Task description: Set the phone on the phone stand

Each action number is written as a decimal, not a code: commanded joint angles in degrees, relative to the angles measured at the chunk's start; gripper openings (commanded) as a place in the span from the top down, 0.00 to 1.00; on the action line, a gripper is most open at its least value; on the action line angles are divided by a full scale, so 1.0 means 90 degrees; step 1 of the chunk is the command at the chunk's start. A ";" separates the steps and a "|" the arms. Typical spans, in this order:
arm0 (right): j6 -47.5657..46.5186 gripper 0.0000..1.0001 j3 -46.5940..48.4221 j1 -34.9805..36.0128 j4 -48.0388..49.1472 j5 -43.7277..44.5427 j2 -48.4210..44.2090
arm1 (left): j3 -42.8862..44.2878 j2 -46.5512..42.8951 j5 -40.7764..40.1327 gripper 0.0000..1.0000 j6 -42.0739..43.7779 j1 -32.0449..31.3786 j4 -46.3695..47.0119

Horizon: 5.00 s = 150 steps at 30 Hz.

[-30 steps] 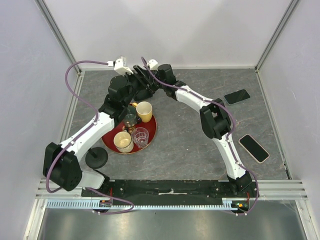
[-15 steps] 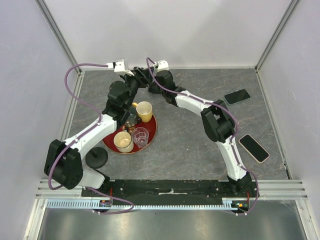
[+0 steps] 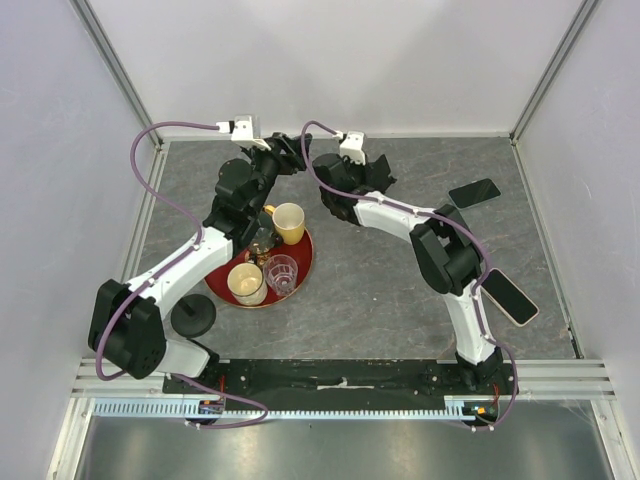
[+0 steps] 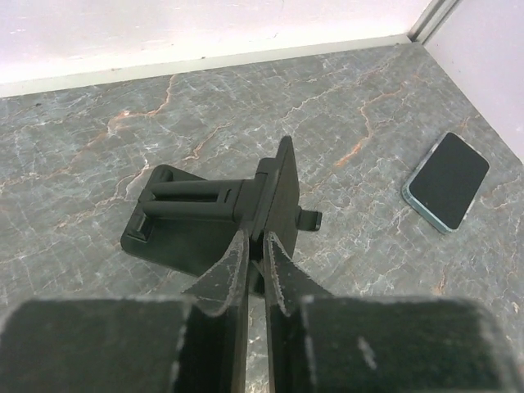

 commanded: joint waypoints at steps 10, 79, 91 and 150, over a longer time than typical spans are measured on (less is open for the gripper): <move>-0.0671 0.02 -0.0761 0.0100 0.0375 -0.2941 -0.1065 | 0.0131 0.0156 0.1092 0.18 0.0104 -0.0025 0.0497; -0.0860 1.00 -0.1282 -0.2809 0.1677 -0.5220 -0.0802 | 0.0541 0.1064 0.3319 0.16 -0.0726 0.0199 0.0985; -0.1014 1.00 0.0105 -0.3279 0.1305 -0.5464 0.0028 | 0.0698 0.1298 0.3749 0.18 -0.1059 0.0287 0.1200; 0.1428 0.02 0.1024 -0.4021 -0.1333 -0.5052 -0.0197 | 0.0639 0.1416 0.4140 0.20 -0.1391 0.0375 0.1483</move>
